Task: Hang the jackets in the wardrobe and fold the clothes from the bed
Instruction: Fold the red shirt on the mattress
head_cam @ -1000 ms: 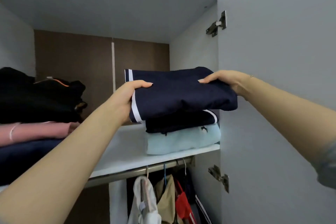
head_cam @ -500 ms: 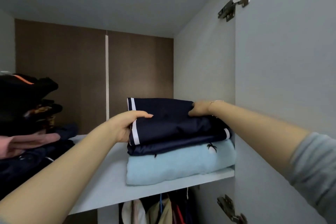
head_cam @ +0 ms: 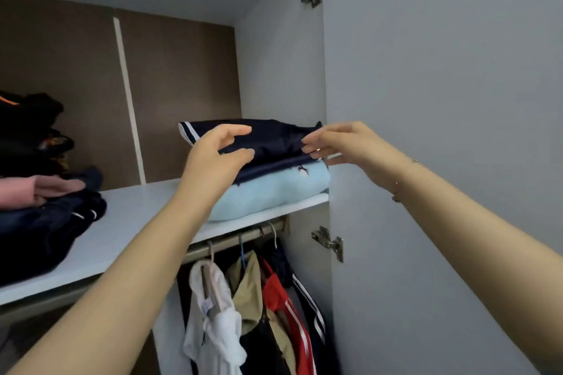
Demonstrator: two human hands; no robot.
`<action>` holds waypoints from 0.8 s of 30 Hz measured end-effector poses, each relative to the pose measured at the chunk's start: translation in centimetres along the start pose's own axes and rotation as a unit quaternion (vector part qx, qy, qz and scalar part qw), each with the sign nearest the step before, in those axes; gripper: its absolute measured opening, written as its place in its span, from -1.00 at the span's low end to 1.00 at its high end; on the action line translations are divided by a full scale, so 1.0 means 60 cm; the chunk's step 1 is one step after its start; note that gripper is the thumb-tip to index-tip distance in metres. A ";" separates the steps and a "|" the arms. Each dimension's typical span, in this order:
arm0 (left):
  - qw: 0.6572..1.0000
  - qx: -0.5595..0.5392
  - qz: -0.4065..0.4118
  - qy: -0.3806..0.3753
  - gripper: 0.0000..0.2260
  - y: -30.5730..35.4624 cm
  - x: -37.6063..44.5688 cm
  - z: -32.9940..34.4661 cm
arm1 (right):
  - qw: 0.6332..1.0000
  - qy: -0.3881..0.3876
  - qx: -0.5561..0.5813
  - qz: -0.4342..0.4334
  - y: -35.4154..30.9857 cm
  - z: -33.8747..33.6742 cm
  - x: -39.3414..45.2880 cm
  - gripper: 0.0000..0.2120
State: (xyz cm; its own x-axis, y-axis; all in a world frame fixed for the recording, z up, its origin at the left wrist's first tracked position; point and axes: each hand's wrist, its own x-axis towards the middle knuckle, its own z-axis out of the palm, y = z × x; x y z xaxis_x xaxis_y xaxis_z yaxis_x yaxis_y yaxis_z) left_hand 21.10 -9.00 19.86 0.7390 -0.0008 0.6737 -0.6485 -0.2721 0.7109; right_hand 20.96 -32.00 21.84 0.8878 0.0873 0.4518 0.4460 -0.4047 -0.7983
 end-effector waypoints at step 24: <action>0.611 -0.248 -0.137 -0.739 -0.78 0.511 -0.902 0.605 | 0.789 0.523 -0.009 0.322 0.002 -0.351 -1.338 -0.76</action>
State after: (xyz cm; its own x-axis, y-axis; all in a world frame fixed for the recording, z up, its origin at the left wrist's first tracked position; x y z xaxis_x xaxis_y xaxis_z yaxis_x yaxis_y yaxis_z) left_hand -32.15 -52.24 -2.14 -0.0479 -0.9887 -0.1421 -0.1685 -0.1323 0.9768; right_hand -52.62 -58.21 -6.13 0.3469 -0.9369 0.0433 -0.0694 -0.0717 -0.9950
